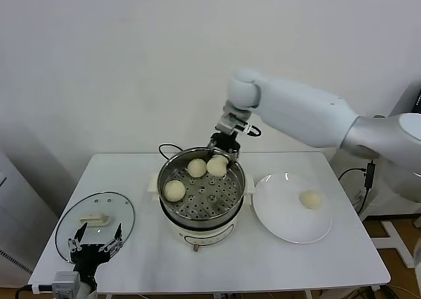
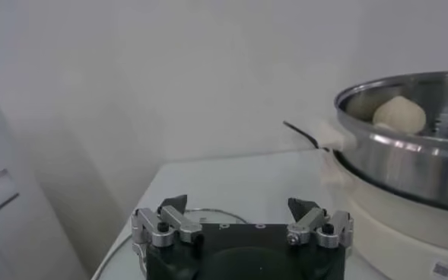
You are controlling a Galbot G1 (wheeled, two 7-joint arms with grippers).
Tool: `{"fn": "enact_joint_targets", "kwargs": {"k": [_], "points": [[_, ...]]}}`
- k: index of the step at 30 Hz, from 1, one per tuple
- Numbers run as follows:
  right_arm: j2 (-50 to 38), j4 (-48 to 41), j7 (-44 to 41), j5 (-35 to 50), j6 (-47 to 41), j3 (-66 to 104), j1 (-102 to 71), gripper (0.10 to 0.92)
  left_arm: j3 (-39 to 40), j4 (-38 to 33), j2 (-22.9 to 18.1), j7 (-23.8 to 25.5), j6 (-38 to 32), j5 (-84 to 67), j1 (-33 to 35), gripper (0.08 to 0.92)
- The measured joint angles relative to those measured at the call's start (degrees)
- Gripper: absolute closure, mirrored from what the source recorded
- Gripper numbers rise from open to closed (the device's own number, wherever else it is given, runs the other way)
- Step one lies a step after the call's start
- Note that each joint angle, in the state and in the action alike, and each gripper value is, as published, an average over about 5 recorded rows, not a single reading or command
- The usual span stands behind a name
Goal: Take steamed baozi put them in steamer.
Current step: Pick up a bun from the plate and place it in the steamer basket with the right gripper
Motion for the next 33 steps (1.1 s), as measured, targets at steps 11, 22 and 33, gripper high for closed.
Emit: {"fn": "enact_joint_targets", "kwargs": {"k": [11,22,33], "points": [[5.1,2.2,0.7,-8.6,11.4,0.1,-4.8,0.464,0.2,0.2,0.0,0.0,0.2,-0.2,-0.5,0.177],[6.8,4.1,0.5,-11.3,14.6,-0.3,-7.7,0.462,0.4,0.5,0.0,0.0,0.4,-0.2,-0.7,0.177],[6.6,6.2,0.3,-10.4,14.5,-1.4,-8.0,0.458,0.6,0.4,0.0,0.0,0.4,-0.3,-0.7,0.177]]}}
